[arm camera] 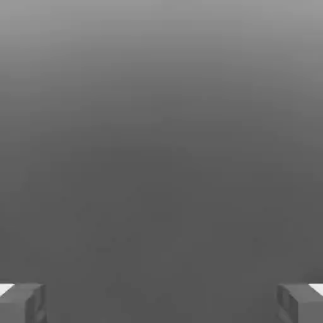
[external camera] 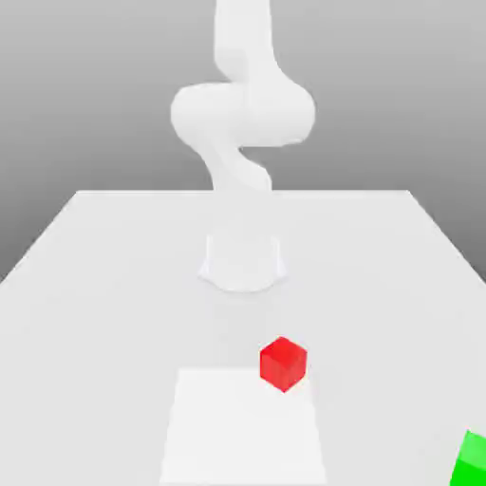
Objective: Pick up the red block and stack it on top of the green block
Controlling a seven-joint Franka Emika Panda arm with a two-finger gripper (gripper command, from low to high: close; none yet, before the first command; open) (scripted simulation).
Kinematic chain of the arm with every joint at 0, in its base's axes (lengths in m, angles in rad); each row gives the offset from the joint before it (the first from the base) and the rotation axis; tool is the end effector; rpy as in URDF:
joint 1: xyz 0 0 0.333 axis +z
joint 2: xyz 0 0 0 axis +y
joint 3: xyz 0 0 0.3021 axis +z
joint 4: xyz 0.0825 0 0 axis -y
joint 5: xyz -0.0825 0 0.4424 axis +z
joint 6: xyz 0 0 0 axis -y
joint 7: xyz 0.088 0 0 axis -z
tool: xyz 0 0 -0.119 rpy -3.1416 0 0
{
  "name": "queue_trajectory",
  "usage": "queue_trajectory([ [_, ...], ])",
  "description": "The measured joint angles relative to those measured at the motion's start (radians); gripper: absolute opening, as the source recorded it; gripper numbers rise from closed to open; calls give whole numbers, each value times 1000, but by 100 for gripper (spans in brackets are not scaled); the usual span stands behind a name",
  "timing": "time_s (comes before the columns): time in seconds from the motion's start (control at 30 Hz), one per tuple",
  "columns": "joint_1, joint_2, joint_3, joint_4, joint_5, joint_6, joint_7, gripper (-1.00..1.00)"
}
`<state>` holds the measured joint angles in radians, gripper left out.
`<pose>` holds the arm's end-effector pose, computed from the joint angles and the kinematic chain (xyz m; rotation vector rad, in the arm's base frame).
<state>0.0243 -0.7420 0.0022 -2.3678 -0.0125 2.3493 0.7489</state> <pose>0.4475 0.0118 0.6386 -2.5479 0.9547 -0.9603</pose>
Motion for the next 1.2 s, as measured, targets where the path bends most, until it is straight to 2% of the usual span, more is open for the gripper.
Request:
queue_trajectory([
  [0.53,190,504,-61,-534,-25,413,-484,0],
  [0.63,214,707,-53,-569,5,569,-567,0],
  [0.77,188,871,-21,-558,32,707,-598,0],
  [0.8,181,901,-14,-554,37,732,-602,-100],
  [1.03,179,905,-12,-554,33,734,-600,-100],
  [1.2,176,749,-15,-575,10,601,-582,-100],
])
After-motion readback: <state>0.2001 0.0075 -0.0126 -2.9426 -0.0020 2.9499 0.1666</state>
